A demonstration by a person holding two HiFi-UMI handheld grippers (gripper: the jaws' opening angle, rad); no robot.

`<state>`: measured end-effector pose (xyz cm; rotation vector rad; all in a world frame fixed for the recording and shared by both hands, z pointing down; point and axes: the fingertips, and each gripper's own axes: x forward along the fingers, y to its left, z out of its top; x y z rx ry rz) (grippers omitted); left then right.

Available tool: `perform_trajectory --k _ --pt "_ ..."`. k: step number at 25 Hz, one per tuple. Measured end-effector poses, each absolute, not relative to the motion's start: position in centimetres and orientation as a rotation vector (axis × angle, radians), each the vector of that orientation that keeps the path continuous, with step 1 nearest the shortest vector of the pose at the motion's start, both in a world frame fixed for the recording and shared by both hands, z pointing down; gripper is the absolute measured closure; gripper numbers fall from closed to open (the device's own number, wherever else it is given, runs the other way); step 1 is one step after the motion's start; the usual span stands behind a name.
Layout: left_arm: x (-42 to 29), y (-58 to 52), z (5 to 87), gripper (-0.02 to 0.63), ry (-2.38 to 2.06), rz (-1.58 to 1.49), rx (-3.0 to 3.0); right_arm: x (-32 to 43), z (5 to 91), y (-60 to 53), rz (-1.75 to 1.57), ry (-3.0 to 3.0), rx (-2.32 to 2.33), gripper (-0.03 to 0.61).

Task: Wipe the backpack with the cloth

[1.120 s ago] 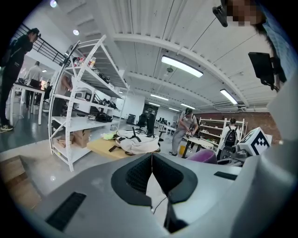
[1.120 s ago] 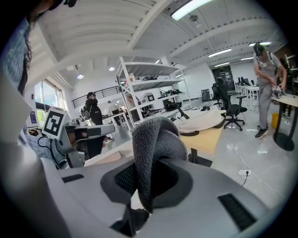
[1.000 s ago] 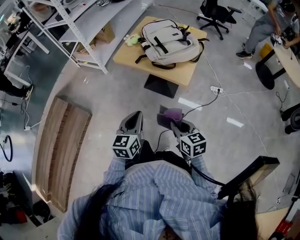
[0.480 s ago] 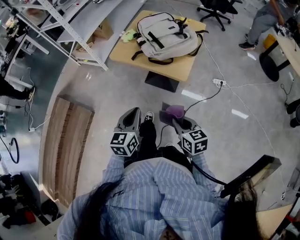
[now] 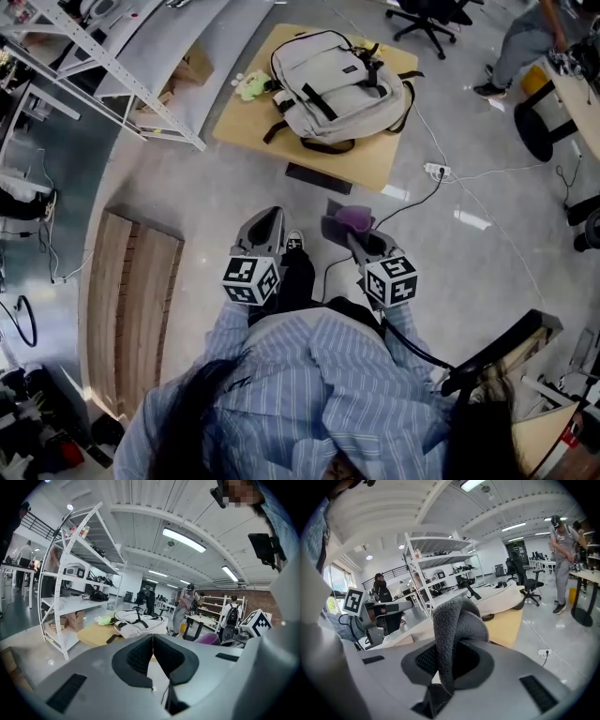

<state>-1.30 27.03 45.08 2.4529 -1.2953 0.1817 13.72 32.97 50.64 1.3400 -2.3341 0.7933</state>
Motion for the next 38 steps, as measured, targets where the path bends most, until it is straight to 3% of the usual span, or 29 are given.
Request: perform_trajectory --k 11,22,38 --pt "-8.3 11.5 45.7 0.607 -1.208 0.234 2.519 5.2 50.7 16.9 0.696 -2.3 1.303 0.537" --pt "-10.2 6.7 47.4 0.607 -1.135 0.204 2.488 1.4 51.4 10.5 0.558 -2.218 1.171 0.537" --pt "-9.6 3.1 48.7 0.607 -1.171 0.208 2.431 8.1 55.5 6.7 0.525 -2.037 1.137 0.537"
